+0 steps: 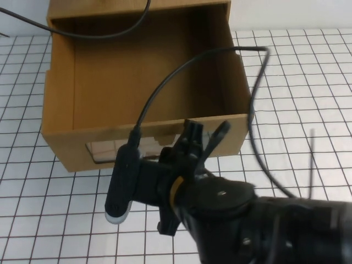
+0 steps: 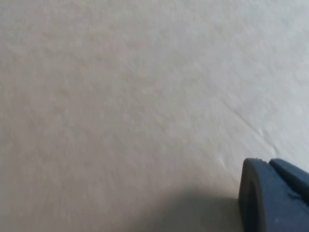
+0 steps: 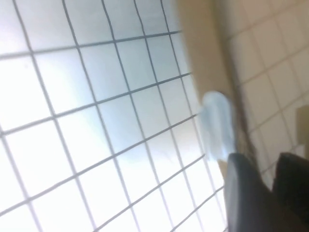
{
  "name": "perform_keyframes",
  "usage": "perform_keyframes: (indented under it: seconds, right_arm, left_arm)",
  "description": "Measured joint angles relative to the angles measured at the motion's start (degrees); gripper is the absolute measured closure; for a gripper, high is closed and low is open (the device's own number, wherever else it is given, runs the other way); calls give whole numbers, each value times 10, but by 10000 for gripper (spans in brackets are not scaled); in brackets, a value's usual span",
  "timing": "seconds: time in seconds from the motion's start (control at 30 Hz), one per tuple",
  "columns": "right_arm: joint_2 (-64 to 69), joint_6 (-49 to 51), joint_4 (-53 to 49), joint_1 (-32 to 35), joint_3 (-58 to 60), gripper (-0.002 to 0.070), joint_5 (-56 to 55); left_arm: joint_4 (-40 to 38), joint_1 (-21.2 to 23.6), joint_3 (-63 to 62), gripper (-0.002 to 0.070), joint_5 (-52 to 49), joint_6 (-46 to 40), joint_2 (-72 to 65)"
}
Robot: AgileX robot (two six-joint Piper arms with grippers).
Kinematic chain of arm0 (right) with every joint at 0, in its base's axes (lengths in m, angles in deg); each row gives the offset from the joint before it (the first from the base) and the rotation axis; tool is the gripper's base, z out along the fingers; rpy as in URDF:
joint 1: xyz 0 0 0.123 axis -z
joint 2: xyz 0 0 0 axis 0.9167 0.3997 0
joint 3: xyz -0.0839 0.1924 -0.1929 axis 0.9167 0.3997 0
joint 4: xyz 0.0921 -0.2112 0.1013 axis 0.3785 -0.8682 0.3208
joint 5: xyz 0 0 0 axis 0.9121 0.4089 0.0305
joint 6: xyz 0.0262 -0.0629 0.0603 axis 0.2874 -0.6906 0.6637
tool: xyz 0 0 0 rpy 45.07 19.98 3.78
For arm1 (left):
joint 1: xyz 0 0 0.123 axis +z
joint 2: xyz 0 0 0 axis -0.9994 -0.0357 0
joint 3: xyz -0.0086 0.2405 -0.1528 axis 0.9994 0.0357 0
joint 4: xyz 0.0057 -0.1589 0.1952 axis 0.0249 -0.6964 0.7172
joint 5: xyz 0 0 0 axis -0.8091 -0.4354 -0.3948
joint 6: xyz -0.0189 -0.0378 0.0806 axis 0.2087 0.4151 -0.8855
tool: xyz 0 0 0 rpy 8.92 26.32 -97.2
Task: Open the shoe box
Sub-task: 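Pull the top drawer of the cardboard box fully open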
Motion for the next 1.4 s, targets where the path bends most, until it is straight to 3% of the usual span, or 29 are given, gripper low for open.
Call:
perform_keyframes:
  seconds: [0.33,0.53,0.67,0.8,1.13,1.4]
  right_arm:
    - [-129,9,132,-3,0,515,72]
    - [-211,28,136,12,0,584,111]
    - [-231,30,157,67,-25,663,147]
    - [-238,26,190,160,-50,682,179]
    - [-321,-100,417,410,-38,689,130]
    - [-463,-129,503,459,104,689,25]
  left_arm:
    - [15,0,-13,677,-45,0,52]
    - [16,0,-15,677,-82,0,100]
    - [23,0,-14,677,-96,0,123]
    - [39,0,25,677,-85,0,168]
    - [86,0,359,677,87,-35,421]
    - [64,0,724,677,333,-51,686]
